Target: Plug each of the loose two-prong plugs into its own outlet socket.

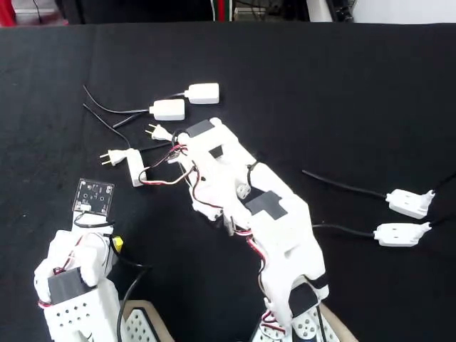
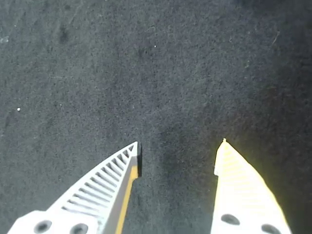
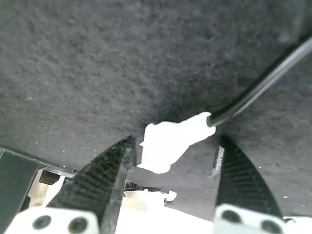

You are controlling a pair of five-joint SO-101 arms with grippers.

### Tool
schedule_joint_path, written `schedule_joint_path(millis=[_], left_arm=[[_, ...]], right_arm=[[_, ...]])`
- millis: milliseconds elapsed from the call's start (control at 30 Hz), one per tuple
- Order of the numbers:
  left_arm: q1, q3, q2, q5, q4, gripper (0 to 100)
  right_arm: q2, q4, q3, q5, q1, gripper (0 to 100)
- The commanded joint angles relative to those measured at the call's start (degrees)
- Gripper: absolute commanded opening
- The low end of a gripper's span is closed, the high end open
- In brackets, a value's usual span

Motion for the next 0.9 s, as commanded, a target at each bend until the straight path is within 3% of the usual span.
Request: schedule_joint_path(millis=[0, 300, 467, 867], left_arm=[[-0.66, -0.66, 0.0, 0.0, 0.44, 25], [-0.66, -0.75, 0.0, -2.2, 0.53, 25], [-0.66, -0.84, 0.0, -2.2, 1.05, 25], [-2.68, -0.84, 0.0, -2.29, 0.88, 25]], right_arm=[[-0.31, 2.02, -0.13, -0.79, 0.09, 26.6], [-0.13, 2.02, -6.99, 1.05, 5.45, 26.9], [-0.04, 2.02, -10.68, 0.79, 4.13, 26.9], [1.98, 1.85, -11.82, -13.98, 0.62, 26.6]])
